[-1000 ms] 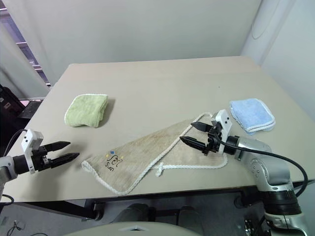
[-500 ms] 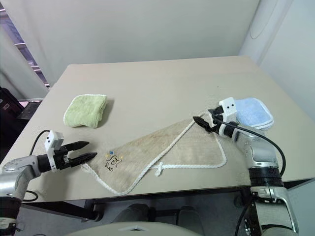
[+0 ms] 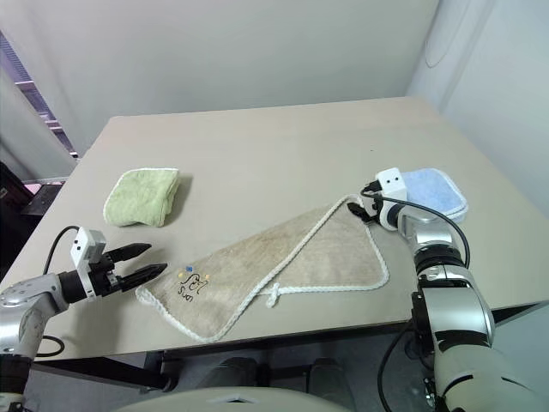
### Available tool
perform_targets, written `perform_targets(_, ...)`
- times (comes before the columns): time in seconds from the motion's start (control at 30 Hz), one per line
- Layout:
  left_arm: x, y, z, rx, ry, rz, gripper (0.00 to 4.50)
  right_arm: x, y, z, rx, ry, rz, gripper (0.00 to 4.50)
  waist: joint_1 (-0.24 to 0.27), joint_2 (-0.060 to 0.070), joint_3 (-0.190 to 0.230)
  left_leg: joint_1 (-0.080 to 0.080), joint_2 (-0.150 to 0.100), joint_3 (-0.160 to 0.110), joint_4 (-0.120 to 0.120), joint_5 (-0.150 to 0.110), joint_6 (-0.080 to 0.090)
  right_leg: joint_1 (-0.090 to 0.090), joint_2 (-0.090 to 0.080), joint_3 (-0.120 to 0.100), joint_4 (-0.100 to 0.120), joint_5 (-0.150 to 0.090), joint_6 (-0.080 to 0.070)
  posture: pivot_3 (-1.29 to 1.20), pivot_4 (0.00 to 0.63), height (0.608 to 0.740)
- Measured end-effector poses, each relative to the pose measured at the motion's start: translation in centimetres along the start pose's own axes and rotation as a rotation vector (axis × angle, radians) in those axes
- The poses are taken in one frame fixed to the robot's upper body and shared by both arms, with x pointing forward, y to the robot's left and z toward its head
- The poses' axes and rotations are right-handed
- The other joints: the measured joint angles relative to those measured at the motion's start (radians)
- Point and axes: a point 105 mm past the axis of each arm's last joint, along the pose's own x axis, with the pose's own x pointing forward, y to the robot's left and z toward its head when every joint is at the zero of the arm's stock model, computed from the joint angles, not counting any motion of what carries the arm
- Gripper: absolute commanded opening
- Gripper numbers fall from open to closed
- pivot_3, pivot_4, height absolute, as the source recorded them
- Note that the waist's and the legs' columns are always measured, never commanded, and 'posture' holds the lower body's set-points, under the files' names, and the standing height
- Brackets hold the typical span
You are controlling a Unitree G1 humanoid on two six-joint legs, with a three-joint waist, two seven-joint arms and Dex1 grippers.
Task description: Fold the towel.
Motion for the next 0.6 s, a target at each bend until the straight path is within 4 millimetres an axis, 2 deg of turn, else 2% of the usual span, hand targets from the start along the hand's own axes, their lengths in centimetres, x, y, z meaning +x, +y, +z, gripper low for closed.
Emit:
perform_targets(0.13, -0.4, -0.2, -0.2, -0.009, -0.013, 0.024, 4.48, 0.7, 1.0, 0.3, -0.047, 0.006, 0.044, 4.50, -0.019, 0.000, 0.000, 0.002, 0.000, -0.001, 0.000, 0.000, 0.000, 0.002, 0.002, 0.000, 0.000, 0.000, -0.001, 0.00, 0.000, 0.740)
perform_targets(0.37, -1.4, 0.3, 0.1, -0.002, -0.028, 0.076, 4.48, 1.3, 1.7, 0.9, -0.032, 0.027, 0.074, 4.50, -0.022, 0.001, 0.000, 0.003, 0.001, -0.003, 0.000, 0.001, -0.001, 0.001, 0.005, 0.002, 0.001, 0.001, -0.003, 0.00, 0.000, 0.740)
perform_targets(0.47, -1.4, 0.3, 0.1, 0.000, -0.031, 0.076, 4.50, 1.8, 2.5, 1.3, -0.015, 0.035, 0.095, 3.88, -0.022, 0.002, 0.000, 0.003, 0.001, -0.003, 0.000, 0.001, -0.002, 0.001, 0.006, 0.003, 0.002, 0.001, -0.003, 0.00, 0.000, 0.740)
perform_targets(0.6, -1.4, 0.3, 0.0, 0.001, -0.032, 0.077, 4.50, 1.9, 2.6, 1.4, -0.028, 0.045, 0.089, 2.43, -0.019, 0.002, 0.001, 0.003, 0.001, -0.003, 0.000, 0.001, -0.002, 0.001, 0.006, 0.003, 0.002, 0.001, -0.003, 0.00, 0.000, 0.740)
